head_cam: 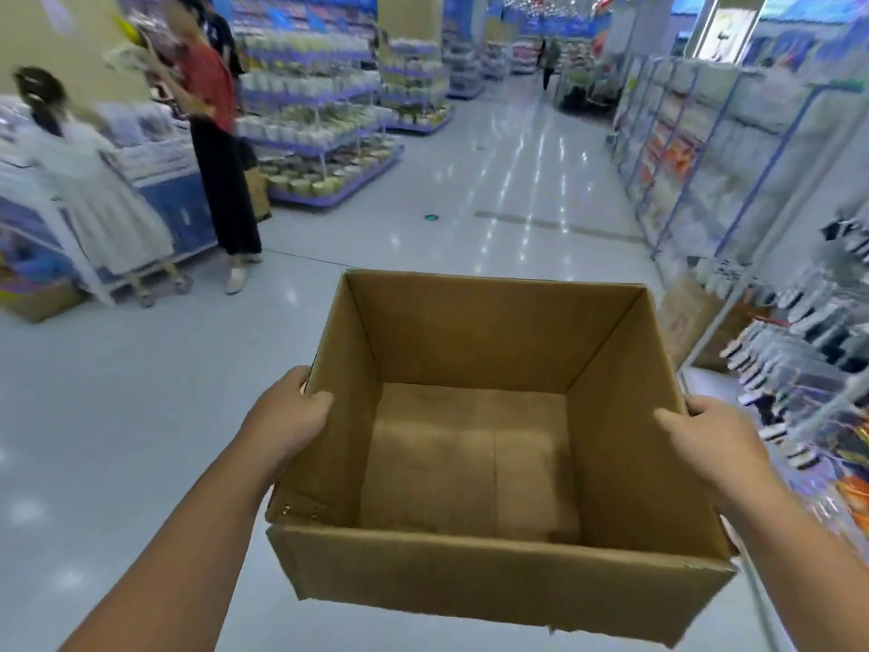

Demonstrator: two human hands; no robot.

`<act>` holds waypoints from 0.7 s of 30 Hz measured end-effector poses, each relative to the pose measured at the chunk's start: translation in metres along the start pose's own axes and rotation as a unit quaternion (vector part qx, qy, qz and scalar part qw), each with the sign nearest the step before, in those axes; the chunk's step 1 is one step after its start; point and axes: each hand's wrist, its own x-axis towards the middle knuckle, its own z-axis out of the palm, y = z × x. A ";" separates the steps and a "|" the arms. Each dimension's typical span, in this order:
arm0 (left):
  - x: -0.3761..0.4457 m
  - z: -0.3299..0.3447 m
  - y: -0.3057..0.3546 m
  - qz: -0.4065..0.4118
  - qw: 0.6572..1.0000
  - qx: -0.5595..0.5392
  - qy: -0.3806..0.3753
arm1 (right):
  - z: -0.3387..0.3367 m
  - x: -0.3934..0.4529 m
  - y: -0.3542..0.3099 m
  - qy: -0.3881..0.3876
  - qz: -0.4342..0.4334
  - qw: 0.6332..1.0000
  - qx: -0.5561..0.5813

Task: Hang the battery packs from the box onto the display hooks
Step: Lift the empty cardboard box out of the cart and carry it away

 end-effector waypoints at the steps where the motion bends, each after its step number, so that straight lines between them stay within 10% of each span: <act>1: 0.018 -0.016 -0.005 -0.004 1.000 -0.002 0.016 | 0.015 0.007 -0.024 -0.007 -0.010 1.000 0.000; 21: 0.309 -0.215 -0.101 -0.210 0.943 -0.030 0.255 | 0.387 0.190 -0.439 -0.259 -0.244 0.934 -0.027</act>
